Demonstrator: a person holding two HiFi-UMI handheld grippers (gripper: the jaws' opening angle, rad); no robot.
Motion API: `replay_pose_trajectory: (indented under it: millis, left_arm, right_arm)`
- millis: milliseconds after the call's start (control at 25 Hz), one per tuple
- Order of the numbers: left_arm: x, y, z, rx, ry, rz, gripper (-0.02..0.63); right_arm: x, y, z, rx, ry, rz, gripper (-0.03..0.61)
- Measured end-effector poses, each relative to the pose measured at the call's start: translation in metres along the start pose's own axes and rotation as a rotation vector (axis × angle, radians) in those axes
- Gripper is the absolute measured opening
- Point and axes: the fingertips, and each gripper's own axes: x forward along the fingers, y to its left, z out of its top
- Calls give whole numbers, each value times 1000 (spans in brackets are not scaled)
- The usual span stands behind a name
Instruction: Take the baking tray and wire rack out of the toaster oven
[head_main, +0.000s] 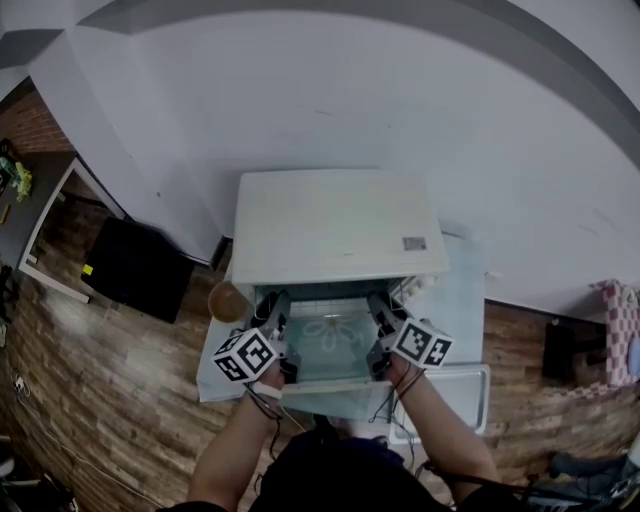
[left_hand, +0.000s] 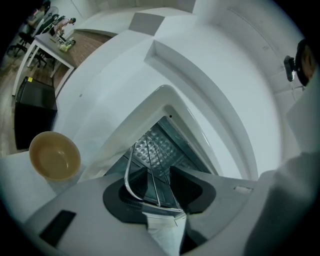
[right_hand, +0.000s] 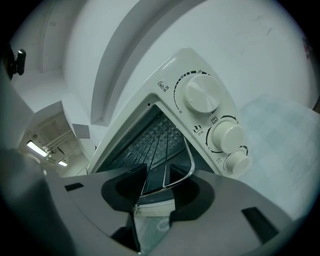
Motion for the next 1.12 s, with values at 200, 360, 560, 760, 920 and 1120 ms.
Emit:
replay_pose_trajectory:
  millis: [200,360,560,760,920,1120]
  left_arm:
    - [-6,-5,-2,2,-2,-6,132]
    - [-17,-8,-6,6,-3,-9,129]
    - [-30,-15,-10,35,-16,-30,129]
    - [-41,-20,-14,56,-32,-49,129]
    - [-51,-23,-17,44,-44,-72,126]
    - [-65,-27,-26,-28,-51,-80,110]
  right_arm:
    - [-7,2,-2,18,-11,2,141]
    - [-18,4,-9,31,-15,0,135]
    - [-31,8,-15,38,-28,19,129]
    - [-44,15,-18,66,-53,56,114]
    - [-50,37,-14,164,-124,239,53]
    - [-64,37,-19,221,-147,281,25]
